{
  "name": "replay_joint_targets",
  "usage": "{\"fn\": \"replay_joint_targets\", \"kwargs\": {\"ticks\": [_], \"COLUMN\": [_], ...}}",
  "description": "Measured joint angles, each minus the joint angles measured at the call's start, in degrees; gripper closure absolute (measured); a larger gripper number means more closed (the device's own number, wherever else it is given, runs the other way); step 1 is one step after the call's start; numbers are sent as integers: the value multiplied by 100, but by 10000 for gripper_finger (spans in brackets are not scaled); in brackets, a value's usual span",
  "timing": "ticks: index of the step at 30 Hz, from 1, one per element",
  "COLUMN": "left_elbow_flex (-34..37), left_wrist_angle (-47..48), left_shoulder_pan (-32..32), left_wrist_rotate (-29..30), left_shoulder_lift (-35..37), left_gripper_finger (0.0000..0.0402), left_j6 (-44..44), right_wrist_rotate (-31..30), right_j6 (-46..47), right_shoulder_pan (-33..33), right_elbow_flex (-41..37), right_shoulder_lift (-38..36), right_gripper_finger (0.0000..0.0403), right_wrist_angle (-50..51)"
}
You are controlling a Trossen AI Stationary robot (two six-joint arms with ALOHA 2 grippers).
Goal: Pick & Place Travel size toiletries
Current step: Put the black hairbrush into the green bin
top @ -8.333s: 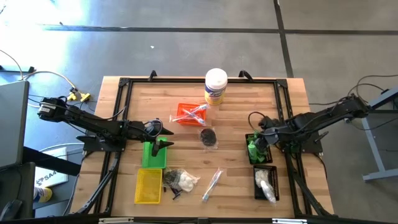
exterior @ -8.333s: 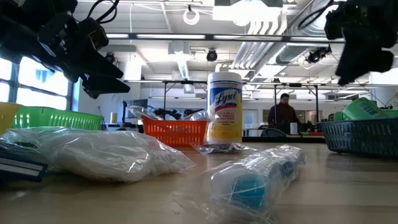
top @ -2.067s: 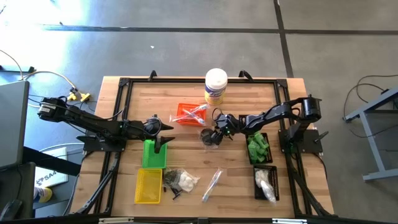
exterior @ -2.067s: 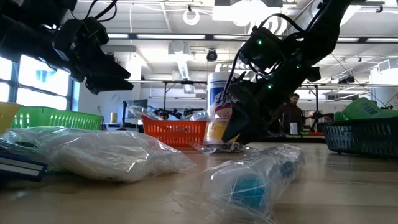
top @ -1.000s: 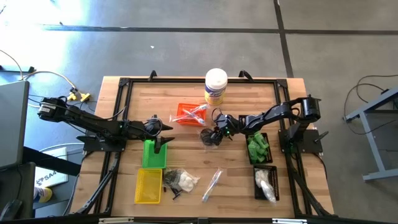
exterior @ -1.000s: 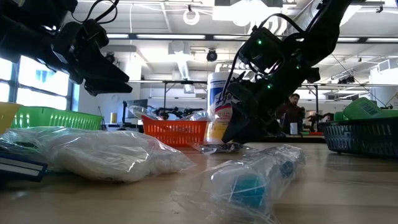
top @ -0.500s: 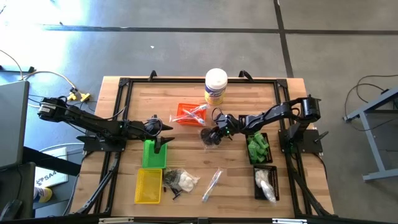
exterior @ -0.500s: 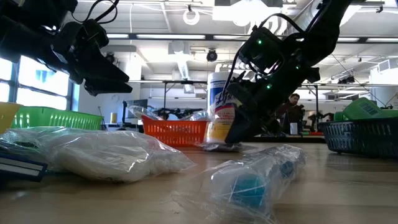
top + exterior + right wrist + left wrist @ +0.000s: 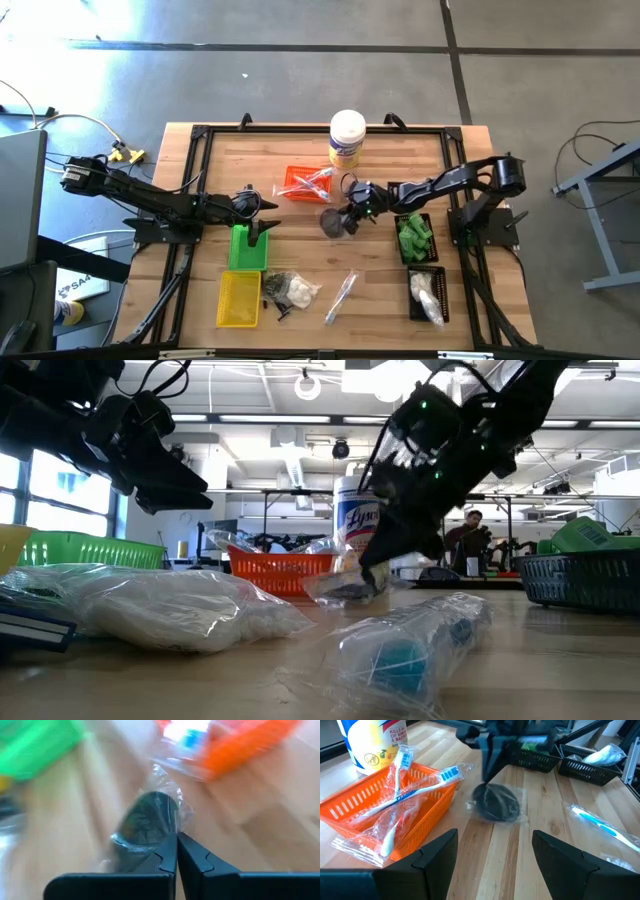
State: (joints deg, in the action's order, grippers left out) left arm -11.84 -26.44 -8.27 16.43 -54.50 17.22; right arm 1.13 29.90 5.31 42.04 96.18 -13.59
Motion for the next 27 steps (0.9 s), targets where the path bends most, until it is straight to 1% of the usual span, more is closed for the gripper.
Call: {"fn": "replay_joint_targets", "kwargs": {"ticks": [2,4,9,17,22,27], "left_elbow_flex": [0,0,0,0,0,0], "left_wrist_angle": [-4,-41,-72,-65,-61,-37], "left_shoulder_pan": [0,0,0,0,0,0], "left_wrist_rotate": [0,12,22,22,22,22], "left_shoulder_lift": [0,0,2,0,2,1], "left_gripper_finger": [153,153,153,153,153,153], "left_j6": [2,1,2,0,22,114], "right_wrist_rotate": [465,700,763,804,1182,1247], "right_j6": [-111,-232,-404,-473,-602,-620], "right_shoulder_pan": [10,10,-9,-5,-5,-5], "right_elbow_flex": [2,2,2,2,2,2], "right_shoulder_lift": [-167,-289,-545,-549,-549,-549], "right_gripper_finger": [401,401,401,401,401,401], "right_wrist_angle": [-39,-27,-29,-78,-126,-184]}}
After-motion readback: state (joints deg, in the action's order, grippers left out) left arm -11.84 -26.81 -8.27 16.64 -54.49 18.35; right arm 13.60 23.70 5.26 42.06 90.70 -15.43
